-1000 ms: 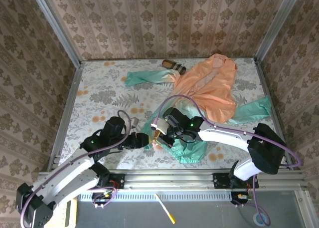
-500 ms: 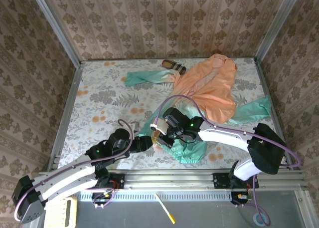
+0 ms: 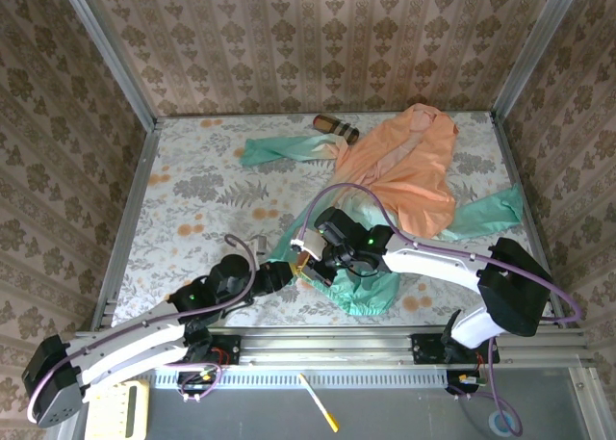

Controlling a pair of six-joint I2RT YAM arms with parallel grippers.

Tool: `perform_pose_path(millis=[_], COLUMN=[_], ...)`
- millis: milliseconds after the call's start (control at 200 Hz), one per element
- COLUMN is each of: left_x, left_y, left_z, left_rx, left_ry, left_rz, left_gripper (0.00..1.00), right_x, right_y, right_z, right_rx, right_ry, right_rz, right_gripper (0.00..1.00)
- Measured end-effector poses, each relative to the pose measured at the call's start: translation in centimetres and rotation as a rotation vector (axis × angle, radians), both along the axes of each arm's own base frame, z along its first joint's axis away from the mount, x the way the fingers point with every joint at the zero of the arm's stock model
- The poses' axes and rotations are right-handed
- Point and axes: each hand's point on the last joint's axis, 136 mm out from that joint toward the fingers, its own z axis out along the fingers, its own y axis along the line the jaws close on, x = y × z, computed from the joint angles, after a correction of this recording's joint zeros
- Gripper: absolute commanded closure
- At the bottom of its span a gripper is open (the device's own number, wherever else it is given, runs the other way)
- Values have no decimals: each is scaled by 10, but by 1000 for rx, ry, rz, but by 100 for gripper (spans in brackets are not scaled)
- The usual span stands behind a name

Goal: Zip up the jacket

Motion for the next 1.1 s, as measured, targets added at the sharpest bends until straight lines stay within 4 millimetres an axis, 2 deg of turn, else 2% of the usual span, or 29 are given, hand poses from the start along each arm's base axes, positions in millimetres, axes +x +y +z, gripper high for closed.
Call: perform_pose_path(millis=[35, 235, 440, 690, 1100], left_x=[0, 0, -4, -15, -21], left_y=[0, 4, 6, 10, 15], left_z=[-1, -4, 3, -6, 2], left_rx=[2, 27, 46, 90, 135], left_ry=[2, 5, 1, 34, 27], left_rz=[2, 7, -13, -54, -90], left_gripper=[100, 100, 100, 100, 100], right_x=[0, 1, 7, 16, 22], right_y=[0, -1, -1, -9, -12], right_z=[0, 0, 1, -4, -3], right_rx=[0, 1, 0, -44, -61], right_ry=[0, 8, 5, -14, -37], right_rz=[0, -15, -60, -123, -145], right_gripper=[100, 100, 100, 100, 100])
